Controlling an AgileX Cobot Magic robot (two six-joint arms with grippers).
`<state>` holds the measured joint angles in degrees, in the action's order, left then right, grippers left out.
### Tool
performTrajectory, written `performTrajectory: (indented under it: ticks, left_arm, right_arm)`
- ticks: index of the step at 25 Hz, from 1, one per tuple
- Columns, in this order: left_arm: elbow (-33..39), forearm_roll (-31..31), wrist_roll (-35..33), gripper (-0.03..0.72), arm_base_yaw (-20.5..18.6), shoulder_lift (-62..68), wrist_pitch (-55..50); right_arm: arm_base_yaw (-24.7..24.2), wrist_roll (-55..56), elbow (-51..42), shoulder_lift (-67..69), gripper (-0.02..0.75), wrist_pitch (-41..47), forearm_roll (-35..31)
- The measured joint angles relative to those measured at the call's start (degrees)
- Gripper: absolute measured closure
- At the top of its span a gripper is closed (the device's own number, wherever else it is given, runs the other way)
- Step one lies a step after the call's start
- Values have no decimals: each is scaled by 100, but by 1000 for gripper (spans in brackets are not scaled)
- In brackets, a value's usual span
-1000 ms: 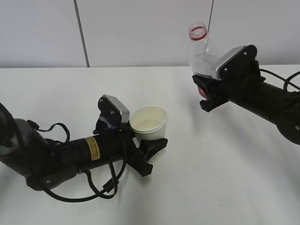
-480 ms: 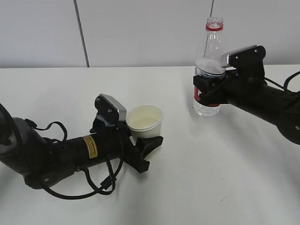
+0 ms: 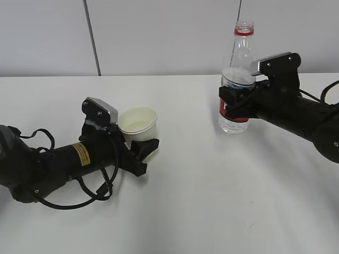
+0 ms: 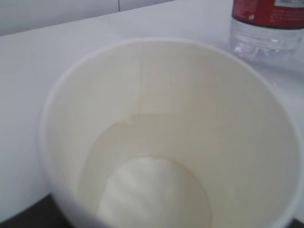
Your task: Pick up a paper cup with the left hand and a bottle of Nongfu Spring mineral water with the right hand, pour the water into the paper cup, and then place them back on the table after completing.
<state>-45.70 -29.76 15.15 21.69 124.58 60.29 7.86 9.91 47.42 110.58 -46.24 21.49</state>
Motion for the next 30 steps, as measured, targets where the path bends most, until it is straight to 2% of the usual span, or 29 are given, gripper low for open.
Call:
performTrajectory:
  ticks: [7, 10, 15, 30]
  left_arm:
    - [0, 19, 0, 284, -436, 0, -233]
    - [0, 232, -52, 284, -536, 6, -248]
    - [0, 718, -378, 284, -574, 63, -272]
    - [-17, 1027, -590, 284, -581, 246, -71]
  right_arm:
    - [0, 75, 0, 0, 363, 12, 0]
    - [0, 78, 0, 0, 363, 15, 0]
    - [0, 88, 0, 0, 363, 27, 29]
    - [0, 88, 0, 0, 363, 27, 34]
